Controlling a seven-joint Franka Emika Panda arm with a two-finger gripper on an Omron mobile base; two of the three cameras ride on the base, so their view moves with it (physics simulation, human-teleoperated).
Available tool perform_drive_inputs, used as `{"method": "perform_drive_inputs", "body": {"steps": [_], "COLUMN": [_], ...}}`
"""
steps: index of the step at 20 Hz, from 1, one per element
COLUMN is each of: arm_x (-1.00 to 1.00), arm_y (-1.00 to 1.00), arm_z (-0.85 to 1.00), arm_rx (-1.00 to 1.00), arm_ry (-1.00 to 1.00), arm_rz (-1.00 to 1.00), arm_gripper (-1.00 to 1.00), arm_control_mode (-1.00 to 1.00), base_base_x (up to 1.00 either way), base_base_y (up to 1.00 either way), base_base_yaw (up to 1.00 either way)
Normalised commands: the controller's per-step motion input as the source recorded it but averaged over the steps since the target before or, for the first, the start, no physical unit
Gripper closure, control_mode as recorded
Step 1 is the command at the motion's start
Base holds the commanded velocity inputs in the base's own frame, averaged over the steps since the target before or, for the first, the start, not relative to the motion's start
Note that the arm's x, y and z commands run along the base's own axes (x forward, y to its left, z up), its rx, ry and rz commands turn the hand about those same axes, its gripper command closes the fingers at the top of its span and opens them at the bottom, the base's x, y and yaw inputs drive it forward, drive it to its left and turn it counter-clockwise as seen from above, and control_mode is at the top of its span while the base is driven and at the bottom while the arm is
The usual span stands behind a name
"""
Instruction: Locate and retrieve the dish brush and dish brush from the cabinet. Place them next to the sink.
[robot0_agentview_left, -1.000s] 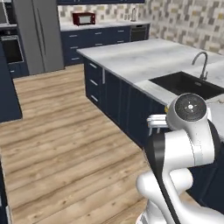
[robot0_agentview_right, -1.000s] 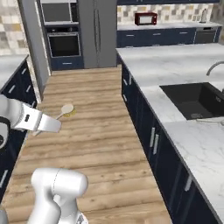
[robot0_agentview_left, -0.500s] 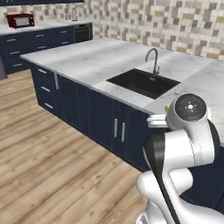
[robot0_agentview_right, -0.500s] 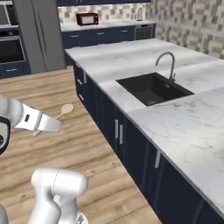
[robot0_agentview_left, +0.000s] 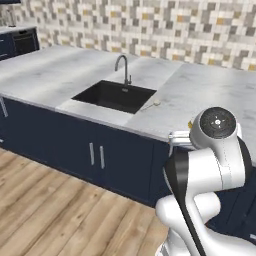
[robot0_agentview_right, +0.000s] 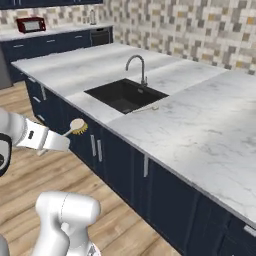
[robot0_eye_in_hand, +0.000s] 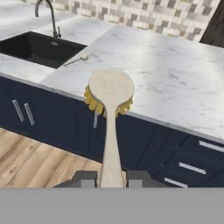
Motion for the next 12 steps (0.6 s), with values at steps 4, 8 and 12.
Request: {"method": "perform_drive_inputs", "body": {"steps": [4,8,12], "arm_x": [0.00,0.00,0.00], "arm_y": [0.00,0.00,0.00], "arm_z": [0.00,0.00,0.00], "arm_rx": [0.00,0.00,0.00], "arm_ry": [0.00,0.00,0.00], "arm_rz": [0.00,0.00,0.00], "arm_gripper": [1.00,1.00,1.00], "arm_control_mode": [1.00,1.00,1.00], "base_base_x": [0.00,0.00,0.00], "base_base_y": [0.00,0.00,0.00], "base_base_yaw": [-0.49,-0.49,-0.49]}}
